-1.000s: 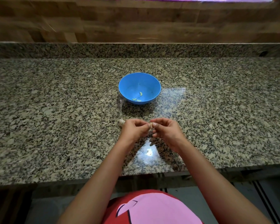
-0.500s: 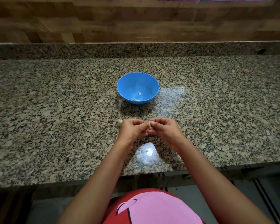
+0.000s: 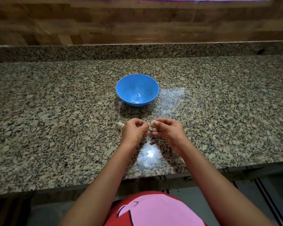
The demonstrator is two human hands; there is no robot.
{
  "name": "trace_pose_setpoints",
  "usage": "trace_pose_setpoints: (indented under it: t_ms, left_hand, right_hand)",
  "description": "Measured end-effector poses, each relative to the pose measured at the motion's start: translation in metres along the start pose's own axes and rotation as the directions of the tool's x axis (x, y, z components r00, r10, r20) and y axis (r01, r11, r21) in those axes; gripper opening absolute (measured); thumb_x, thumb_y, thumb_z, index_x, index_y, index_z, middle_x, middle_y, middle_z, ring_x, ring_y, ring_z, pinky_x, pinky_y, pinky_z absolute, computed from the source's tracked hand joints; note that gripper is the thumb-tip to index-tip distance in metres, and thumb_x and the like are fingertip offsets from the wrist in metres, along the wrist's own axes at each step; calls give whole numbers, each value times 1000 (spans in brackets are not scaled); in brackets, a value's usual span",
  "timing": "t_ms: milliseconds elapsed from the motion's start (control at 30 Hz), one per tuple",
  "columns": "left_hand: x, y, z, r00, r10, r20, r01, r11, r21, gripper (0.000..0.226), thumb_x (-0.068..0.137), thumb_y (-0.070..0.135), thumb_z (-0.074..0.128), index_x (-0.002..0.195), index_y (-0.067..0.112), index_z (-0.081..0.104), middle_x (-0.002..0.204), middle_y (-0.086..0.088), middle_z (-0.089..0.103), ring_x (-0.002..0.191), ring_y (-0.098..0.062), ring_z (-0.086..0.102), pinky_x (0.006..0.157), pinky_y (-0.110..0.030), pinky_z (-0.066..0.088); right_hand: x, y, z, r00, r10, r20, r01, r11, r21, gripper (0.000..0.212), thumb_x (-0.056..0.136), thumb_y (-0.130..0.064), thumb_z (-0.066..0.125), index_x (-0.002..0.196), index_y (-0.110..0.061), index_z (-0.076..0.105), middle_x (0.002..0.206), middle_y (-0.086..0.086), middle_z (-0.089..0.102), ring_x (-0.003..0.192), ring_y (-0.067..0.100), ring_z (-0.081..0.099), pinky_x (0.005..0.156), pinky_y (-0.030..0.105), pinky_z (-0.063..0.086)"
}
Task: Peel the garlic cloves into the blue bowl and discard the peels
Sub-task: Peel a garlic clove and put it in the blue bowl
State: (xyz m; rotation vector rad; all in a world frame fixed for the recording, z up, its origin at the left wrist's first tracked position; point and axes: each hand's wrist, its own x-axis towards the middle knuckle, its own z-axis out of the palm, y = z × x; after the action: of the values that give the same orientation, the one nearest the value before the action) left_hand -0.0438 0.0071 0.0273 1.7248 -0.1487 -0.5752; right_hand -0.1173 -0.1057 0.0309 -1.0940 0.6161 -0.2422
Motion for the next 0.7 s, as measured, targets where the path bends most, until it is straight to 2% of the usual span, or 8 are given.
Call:
trace_pose_setpoints:
  t_ms: [133,267,367,500,600,633,700]
  left_hand:
    - [4,-3,1,999,0,-33,3,996,86,11,83,11,66,73,13,61,69,-4,65,72,-23,66,81,-48,56]
    - [5,-7,0,997,51,-50,-35,960,277,16,82,14,66,71,20,57,78,-5,67,80,-27,67,77,-42,56]
    - [7,-8,0,997,71,-40,-52,932,357,9,82,13,65,76,16,59,82,-8,68,79,-27,66,75,-39,56]
    - [5,-10,-3,998,55,-33,-38,921,387,3,86,12,63,88,11,62,87,-8,67,78,-22,66,69,-31,56]
    - [2,-13,-6,998,26,-63,-3,941,339,4,88,15,62,89,12,63,83,-1,65,71,-12,62,52,-11,48]
    - [1,-14,-8,997,19,-79,8,944,329,6,88,17,62,89,12,63,83,0,65,70,-10,60,49,-10,45]
    - [0,-18,-11,994,3,-108,27,962,271,8,86,19,64,89,12,65,84,-1,67,74,-14,63,57,-19,50]
  right_hand:
    - [11,1,-4,997,-5,-80,-6,991,-131,6,85,5,61,85,0,65,72,12,65,54,16,60,53,24,56]
    - [33,-1,-2,986,-16,-164,-32,956,-291,3,87,1,62,85,-1,62,66,12,61,47,14,58,51,30,55]
    - [51,-4,3,978,-30,-206,-59,908,-414,5,90,0,58,86,1,61,62,11,59,42,13,55,44,25,52]
    - [66,-4,5,971,-63,-230,-84,812,-578,12,91,-5,58,95,4,65,68,12,64,51,19,56,60,35,55]
    - [53,0,5,977,-126,-175,-13,773,-634,20,91,-10,60,108,-1,64,85,12,69,69,22,65,71,37,58]
    - [45,2,5,978,-150,-144,16,745,-667,22,90,-12,62,109,-2,64,93,11,70,77,22,66,75,36,57]
    - [30,6,8,984,-170,-49,76,657,-750,28,86,-21,67,108,-4,65,101,5,67,87,19,64,83,32,54]
